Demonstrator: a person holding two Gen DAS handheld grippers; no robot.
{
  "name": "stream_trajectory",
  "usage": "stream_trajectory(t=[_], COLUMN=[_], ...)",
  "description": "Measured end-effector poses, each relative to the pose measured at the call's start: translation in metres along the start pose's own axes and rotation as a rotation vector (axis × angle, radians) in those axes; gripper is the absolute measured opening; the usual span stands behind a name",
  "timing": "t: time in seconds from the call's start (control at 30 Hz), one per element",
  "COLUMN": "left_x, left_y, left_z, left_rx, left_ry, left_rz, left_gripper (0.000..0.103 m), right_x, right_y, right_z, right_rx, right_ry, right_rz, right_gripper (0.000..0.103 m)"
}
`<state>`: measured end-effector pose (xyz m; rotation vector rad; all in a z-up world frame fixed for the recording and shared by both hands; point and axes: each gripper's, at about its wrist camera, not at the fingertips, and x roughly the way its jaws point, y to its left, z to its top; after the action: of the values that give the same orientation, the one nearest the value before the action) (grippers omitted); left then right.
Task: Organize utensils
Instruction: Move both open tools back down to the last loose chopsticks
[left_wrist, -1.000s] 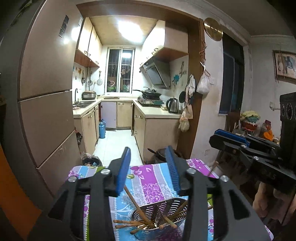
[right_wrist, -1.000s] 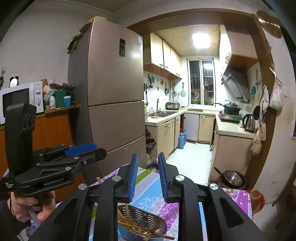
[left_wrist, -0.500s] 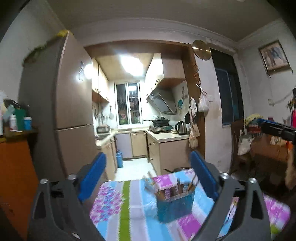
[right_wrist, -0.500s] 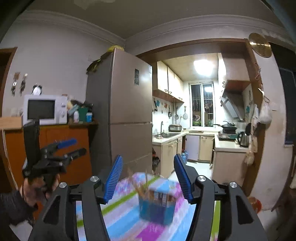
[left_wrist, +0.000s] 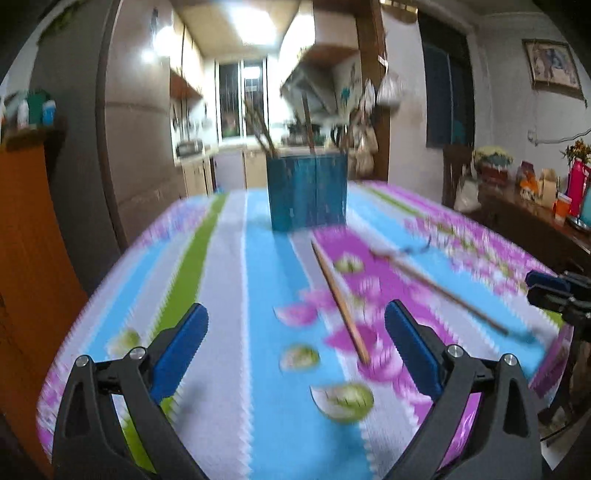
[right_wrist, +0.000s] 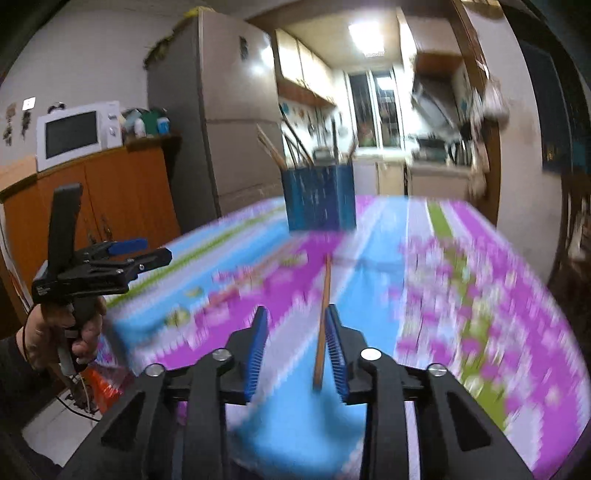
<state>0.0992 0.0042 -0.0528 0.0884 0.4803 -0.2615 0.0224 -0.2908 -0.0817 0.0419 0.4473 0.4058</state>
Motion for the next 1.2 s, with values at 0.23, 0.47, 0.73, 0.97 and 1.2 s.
stream_trajectory(t=[0.23, 0.47, 0.73, 0.97, 1.2], left_x=[0.020, 0.026, 0.039, 0.043, 0.040], left_y=[-0.006, -0.018, -0.034, -0.036, -0.049], left_z=[-0.031, -0.040, -0.041, -0.038, -0.043], left_rx=[-0.014, -0.028, -0.046, -0.072, -0.041], left_ry=[0.078, 0.110, 0.196, 0.195, 0.157], left_rz=[-0.026, -0.061, -0.102, -0.086, -0.069], left_gripper=[0.088, 0.078, 0.048, 0.023, 0.023], right_x=[0.019, 0.022, 0.022, 0.023, 0.025], right_y=[-0.003, -0.010, -0.009, -0.007, -0.006], right_z=[-0.029, -0.035, -0.036, -0.038, -0.040], right_rx=[-0.005, 0.004, -0.006, -0.004, -0.008], right_ry=[0.045, 0.048, 0.041, 0.030, 0.017], right_rz=[-0.036, -0.036, -0.026, -0.012, -0.011], right_gripper=[0.025, 0.014, 0.011, 0.011, 0.012])
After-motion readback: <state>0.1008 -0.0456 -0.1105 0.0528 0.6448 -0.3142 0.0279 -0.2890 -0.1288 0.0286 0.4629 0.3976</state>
